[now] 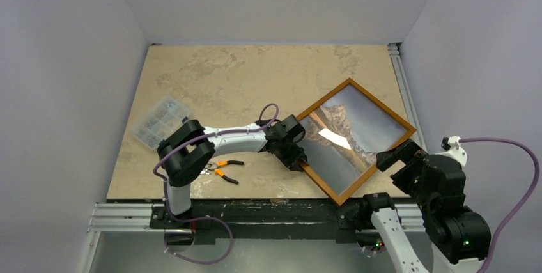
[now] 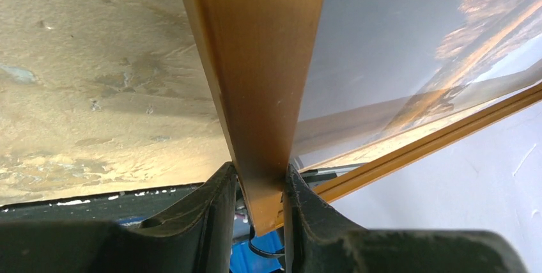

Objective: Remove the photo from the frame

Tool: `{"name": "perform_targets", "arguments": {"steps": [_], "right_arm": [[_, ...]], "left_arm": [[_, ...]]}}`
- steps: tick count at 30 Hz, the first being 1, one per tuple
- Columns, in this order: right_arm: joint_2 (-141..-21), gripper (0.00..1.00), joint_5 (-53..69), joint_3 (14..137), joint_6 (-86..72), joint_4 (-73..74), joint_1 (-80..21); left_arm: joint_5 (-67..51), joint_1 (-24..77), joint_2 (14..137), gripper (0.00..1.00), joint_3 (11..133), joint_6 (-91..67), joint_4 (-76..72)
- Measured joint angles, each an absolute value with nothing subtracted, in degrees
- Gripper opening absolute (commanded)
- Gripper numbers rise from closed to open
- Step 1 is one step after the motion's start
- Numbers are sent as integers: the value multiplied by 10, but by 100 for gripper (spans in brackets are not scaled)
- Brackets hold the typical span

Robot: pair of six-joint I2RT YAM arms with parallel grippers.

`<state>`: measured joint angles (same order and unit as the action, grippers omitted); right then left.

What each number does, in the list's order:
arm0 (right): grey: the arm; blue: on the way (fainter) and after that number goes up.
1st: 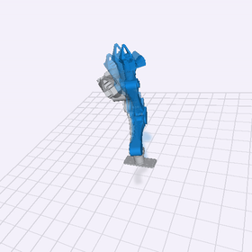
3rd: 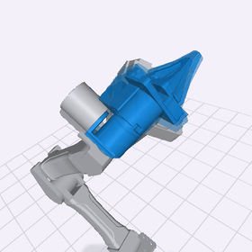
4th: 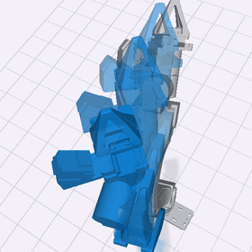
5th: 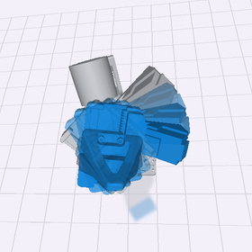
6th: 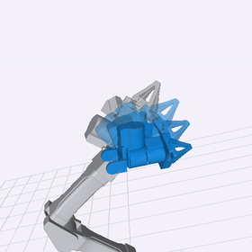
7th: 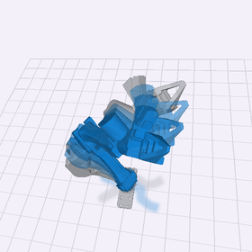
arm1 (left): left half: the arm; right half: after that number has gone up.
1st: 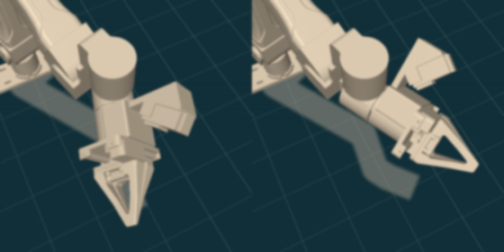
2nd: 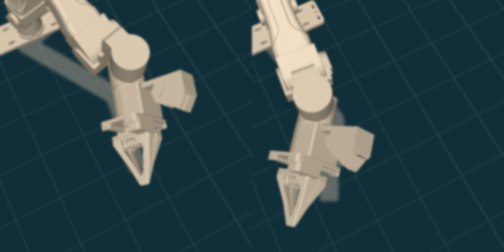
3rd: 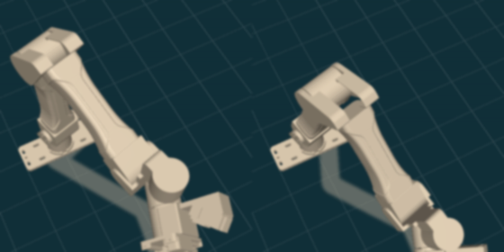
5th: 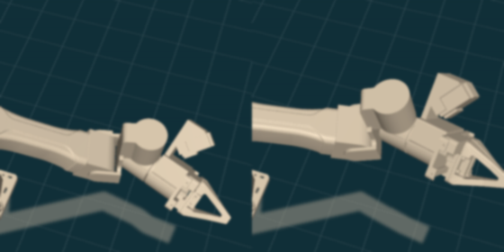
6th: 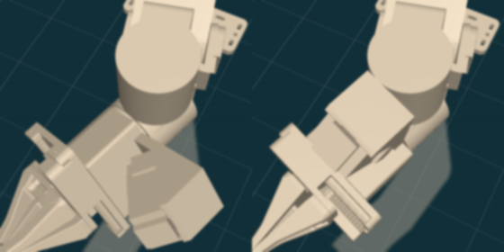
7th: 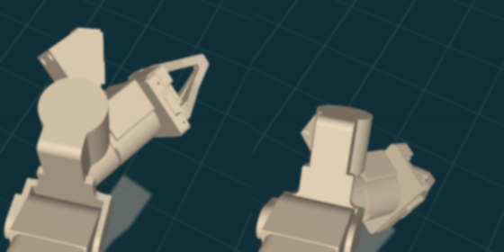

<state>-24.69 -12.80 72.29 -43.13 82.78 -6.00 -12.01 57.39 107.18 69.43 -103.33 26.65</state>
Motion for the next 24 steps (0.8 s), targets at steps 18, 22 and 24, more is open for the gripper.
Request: {"name": "perform_targets", "arguments": {"steps": [18,22,24], "right_arm": [[-256,96,-143,738,-431,833,-60],[-256,96,-146,742,-430,833,-60],[-256,96,-147,742,-430,833,-60]], "left_arm": [[-151,557,998,0,704,-1028,231],[-152,554,989,0,711,-1023,242],[-152,554,985,0,711,-1022,250]]}}
